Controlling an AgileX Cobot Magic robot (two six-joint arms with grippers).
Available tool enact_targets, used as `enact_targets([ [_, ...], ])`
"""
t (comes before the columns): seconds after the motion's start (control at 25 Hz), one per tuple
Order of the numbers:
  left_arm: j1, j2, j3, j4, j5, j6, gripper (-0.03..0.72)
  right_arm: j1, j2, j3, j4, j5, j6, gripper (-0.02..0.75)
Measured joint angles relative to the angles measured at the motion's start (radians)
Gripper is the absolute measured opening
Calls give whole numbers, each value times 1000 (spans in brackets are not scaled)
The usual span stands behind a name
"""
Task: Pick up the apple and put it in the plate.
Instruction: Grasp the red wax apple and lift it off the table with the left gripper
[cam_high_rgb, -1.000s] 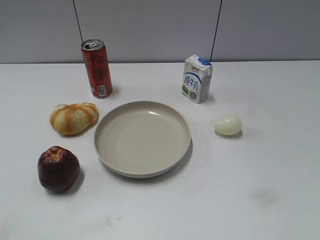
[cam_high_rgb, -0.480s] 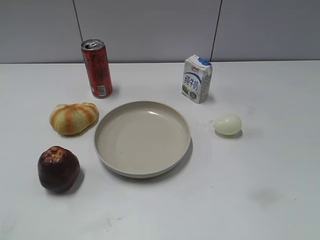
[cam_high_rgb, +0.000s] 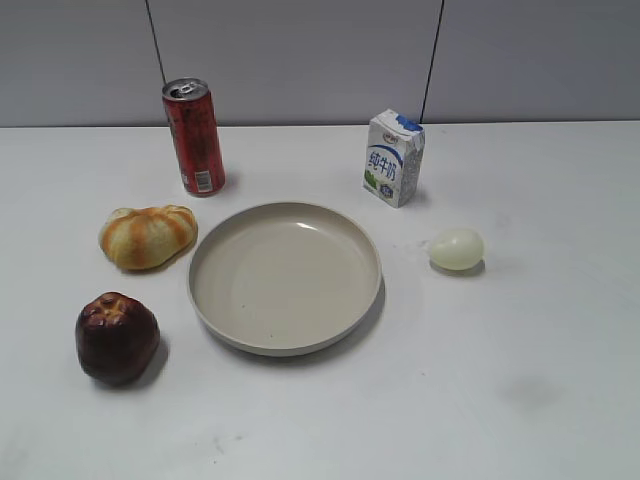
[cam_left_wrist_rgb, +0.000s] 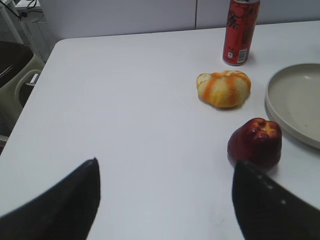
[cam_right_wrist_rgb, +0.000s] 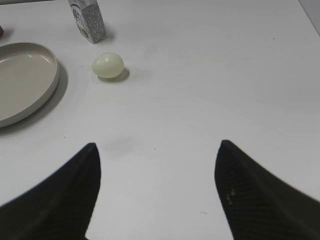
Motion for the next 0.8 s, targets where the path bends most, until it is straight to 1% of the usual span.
enact_targets([
  [0.8,0,0,0,0,0,0,594,0,0,0,5,0,0,571],
])
